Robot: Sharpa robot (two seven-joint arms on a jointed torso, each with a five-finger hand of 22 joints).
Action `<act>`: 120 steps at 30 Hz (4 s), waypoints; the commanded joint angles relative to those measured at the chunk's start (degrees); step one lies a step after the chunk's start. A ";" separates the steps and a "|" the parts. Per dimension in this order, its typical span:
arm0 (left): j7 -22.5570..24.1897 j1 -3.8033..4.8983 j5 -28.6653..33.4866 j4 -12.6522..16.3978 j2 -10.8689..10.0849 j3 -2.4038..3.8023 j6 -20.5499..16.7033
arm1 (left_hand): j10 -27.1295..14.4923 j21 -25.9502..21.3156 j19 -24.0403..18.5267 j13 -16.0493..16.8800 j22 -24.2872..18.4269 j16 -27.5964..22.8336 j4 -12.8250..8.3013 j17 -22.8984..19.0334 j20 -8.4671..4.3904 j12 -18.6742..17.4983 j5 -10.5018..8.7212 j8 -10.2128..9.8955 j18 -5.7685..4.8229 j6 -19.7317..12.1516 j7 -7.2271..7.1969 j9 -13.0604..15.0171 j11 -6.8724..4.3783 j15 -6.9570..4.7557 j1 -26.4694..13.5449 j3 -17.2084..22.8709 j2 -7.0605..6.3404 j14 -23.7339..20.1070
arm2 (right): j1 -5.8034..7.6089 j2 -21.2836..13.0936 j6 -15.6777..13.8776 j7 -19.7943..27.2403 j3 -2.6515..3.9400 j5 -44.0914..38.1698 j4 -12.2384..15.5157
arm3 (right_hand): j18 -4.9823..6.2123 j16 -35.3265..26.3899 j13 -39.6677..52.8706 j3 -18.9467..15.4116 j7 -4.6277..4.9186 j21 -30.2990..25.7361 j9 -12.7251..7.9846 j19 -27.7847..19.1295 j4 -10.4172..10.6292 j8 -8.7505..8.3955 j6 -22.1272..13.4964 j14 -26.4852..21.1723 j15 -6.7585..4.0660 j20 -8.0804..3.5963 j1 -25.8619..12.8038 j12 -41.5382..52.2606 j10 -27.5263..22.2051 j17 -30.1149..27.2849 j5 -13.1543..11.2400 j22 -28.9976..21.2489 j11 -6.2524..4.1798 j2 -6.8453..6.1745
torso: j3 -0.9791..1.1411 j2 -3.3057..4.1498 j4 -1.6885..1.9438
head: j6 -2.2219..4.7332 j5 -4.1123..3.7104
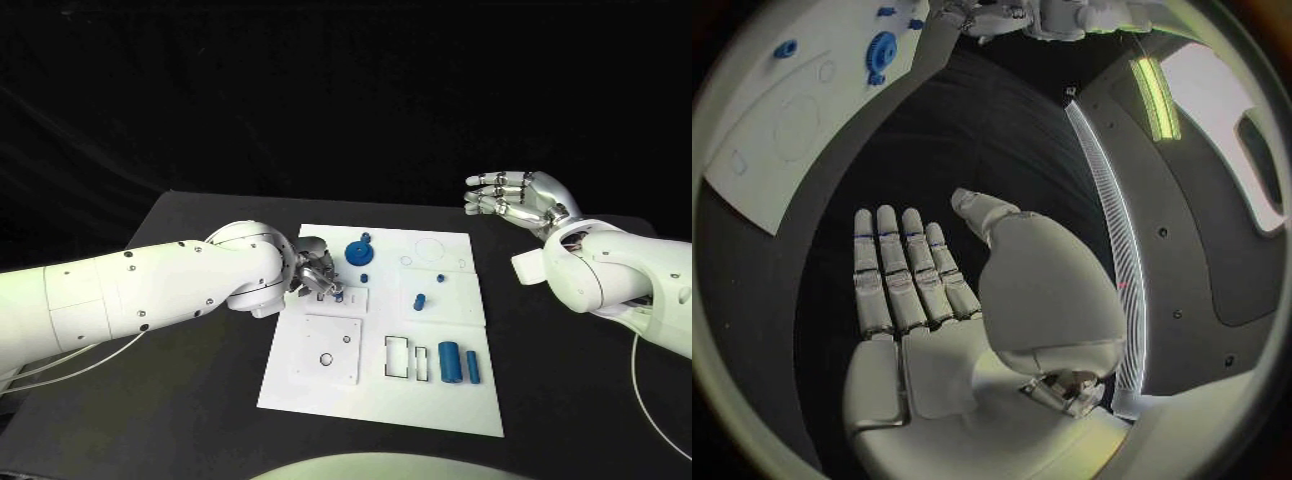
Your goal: Assemble the parts on the task board
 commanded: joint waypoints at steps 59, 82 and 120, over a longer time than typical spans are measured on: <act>-0.47 -1.04 -5.39 -1.84 1.80 -0.02 4.79 | 0.55 0.41 0.93 0.14 1.82 0.01 -13.81 0.00 -0.04 0.38 0.90 0.75 -0.48 0.47 -0.11 0.40 -0.16 -0.47 -0.96 13.26 0.19 -0.09 | -0.15 -0.11 1.32 0.31 0.00 0.06 0.03 | 0.17 -0.23 -0.09 -0.48 5.36 -0.36 -0.18 -0.34 0.25 -0.23 0.14 -0.37 0.06 -0.12 -0.62 0.19 -0.04 -0.20 0.23 -0.34 0.44 0.59 | -0.03 -0.01 0.01 | -1.59 -0.02; -0.54 -1.03 -4.74 -2.17 2.08 -0.02 5.33 | 0.65 0.42 0.91 0.04 1.91 0.02 -13.08 0.02 -0.02 0.49 0.30 1.54 -0.50 0.11 -0.33 1.01 -0.28 -0.50 -2.77 12.82 0.86 0.00 | -0.18 -0.07 1.11 0.21 0.00 0.07 -0.04 | 0.37 -0.17 -0.11 -0.69 5.34 0.03 -0.33 0.70 0.33 -0.22 0.21 -0.38 -0.03 -0.15 -0.63 0.29 -0.12 -0.35 0.32 -0.39 0.41 0.75 | -0.01 0.03 0.02 | -1.60 -0.07; -0.58 -1.00 -4.11 -3.32 2.82 -0.01 6.04 | 1.12 0.01 1.06 0.57 2.10 0.16 -4.70 0.23 -0.04 1.59 -0.81 1.96 -0.57 0.75 -1.40 0.76 -0.91 -0.87 -10.58 1.36 1.55 -0.01 | -0.19 -0.38 1.05 0.18 0.00 0.17 0.08 | 0.32 -0.28 -0.13 -0.81 5.36 0.01 -0.41 0.83 0.37 -0.25 0.18 -0.64 0.03 -0.14 -0.65 0.30 -0.24 -0.48 0.39 -0.49 0.43 0.78 | -0.05 0.03 0.07 | -1.93 -0.63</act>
